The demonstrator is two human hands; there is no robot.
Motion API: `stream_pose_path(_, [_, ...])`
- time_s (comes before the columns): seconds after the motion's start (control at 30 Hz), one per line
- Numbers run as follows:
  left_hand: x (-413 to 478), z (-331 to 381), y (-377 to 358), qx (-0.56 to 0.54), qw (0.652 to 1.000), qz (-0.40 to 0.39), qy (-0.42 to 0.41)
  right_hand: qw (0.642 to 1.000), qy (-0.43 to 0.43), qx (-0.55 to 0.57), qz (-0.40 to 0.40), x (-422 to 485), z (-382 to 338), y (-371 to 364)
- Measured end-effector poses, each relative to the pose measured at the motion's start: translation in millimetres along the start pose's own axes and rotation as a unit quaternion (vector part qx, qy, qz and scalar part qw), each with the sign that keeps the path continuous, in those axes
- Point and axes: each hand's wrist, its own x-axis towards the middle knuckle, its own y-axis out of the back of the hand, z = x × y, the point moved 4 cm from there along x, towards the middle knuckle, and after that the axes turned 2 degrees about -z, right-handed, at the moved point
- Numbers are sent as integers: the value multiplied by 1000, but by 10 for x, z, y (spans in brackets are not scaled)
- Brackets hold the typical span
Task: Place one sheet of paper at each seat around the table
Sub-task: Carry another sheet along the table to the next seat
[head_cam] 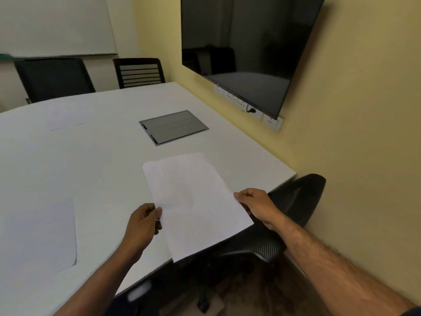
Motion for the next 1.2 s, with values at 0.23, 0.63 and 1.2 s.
stream_pose_path(0.23, [526,137,-428,-17,997,66,23,999,7,9,-47,854,-71,355])
stream_pose_path(0.63, [1666,118,-798,-2,997,56,57,998,-51,22,-31,1836,114,279])
stream_pose_path(1.2, [2995,-659,-1160,28,986,-34,160,988,-134,12,79,2959,649,22])
